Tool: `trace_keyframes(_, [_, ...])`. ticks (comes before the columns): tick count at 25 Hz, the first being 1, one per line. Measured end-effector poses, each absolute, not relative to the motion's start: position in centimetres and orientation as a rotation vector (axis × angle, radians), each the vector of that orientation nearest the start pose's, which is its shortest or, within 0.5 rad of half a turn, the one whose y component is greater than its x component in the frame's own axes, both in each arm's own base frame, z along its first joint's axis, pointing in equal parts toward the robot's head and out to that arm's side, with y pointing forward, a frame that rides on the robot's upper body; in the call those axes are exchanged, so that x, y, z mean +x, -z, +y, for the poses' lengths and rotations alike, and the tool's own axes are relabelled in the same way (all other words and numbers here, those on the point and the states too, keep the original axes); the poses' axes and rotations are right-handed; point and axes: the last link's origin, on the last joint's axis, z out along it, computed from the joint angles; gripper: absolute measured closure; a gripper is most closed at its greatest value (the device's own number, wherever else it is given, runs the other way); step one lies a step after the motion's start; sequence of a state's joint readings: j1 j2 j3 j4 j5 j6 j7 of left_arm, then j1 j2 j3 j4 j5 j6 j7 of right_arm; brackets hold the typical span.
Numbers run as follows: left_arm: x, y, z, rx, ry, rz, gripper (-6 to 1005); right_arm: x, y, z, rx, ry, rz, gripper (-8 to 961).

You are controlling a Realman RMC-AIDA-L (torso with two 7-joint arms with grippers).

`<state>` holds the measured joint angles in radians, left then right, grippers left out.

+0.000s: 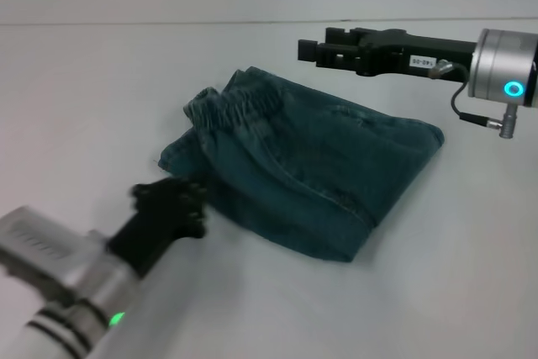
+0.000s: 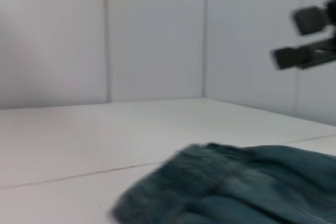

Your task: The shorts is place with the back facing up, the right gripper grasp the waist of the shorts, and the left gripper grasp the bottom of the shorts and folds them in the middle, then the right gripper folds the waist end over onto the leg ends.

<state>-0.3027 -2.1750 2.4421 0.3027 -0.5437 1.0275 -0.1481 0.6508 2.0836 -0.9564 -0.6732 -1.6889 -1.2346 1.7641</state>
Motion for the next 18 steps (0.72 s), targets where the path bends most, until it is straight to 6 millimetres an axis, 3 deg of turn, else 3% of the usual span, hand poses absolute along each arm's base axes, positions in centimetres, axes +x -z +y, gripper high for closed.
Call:
trace_keyframes(5, [-32.0,8.3,24.4,-1.844,0.766,-0.609,985,20.8,0.7,38.3,-2.534,-0.903,0.84,149])
trace_keyframes(9, [-32.3,6.1,23.1,-1.797,0.856,-0.533,984,23.1,-0.2,35.6,-2.508,-0.964,0.661,152])
trace_keyframes(12, [-31.8,6.2,23.7,-1.921,0.891,-0.51,983,25.2,-0.7,32.9,-2.499,-0.981,0.532,126])
trace_keyframes(18, [-30.1,7.6,25.5,-2.239,0.894,-0.475,824,28.7,-1.1,27.3,-2.528,-0.92,0.346,42])
